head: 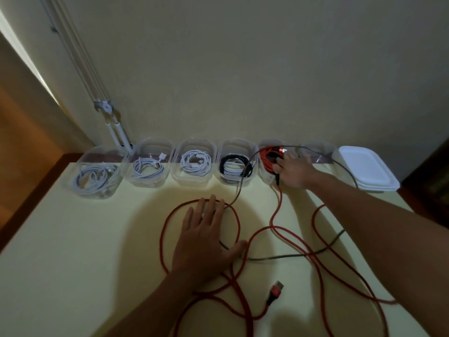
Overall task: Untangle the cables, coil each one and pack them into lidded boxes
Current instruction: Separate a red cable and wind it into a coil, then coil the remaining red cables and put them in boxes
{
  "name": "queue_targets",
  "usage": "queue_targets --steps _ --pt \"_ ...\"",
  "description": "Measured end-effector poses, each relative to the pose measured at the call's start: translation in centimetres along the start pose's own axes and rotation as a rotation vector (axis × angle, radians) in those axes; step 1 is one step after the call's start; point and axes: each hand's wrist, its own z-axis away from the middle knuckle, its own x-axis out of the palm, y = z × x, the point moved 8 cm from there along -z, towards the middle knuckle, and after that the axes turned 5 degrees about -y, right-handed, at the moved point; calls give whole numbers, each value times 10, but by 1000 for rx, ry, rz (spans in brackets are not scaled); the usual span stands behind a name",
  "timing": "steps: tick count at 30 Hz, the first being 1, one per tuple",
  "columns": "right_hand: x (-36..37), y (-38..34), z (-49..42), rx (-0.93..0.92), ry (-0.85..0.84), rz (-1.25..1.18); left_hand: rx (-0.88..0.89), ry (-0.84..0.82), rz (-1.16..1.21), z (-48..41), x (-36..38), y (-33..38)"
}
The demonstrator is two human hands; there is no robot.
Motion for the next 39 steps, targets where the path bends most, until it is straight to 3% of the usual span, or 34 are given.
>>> queue_targets --steps 2,5,8,11,14,22,28,35,37,39 --pt "-12 4 10 -22 167 -151 3 1 2 1 0 -1" --pt "-34 4 43 -57 546 -319 -11 -3 -3 -1 0 -3" --pt "-41 -31 79 -209 756 -205 -5 -6 1 -2 0 -2" --pt "-17 -83 88 -462 687 115 0 -33 -9 -3 3 -2" --pt "-2 -102 81 -515 628 296 25 -52 -11 -5 4 -2" --pt "-15 -101 101 -640 819 441 218 -46 86 -15 -2 10" --pt "-53 -89 133 -731 962 429 424 225 36 -10 -36 16" --pt "-106 -63 176 -696 1089 461 418 320 -160 -15 -39 4" --pt "-110 -65 184 -713 1041 526 249 358 30 -18 -55 5" --pt "-109 -69 190 -718 1003 595 19 237 496 -24 -78 17"
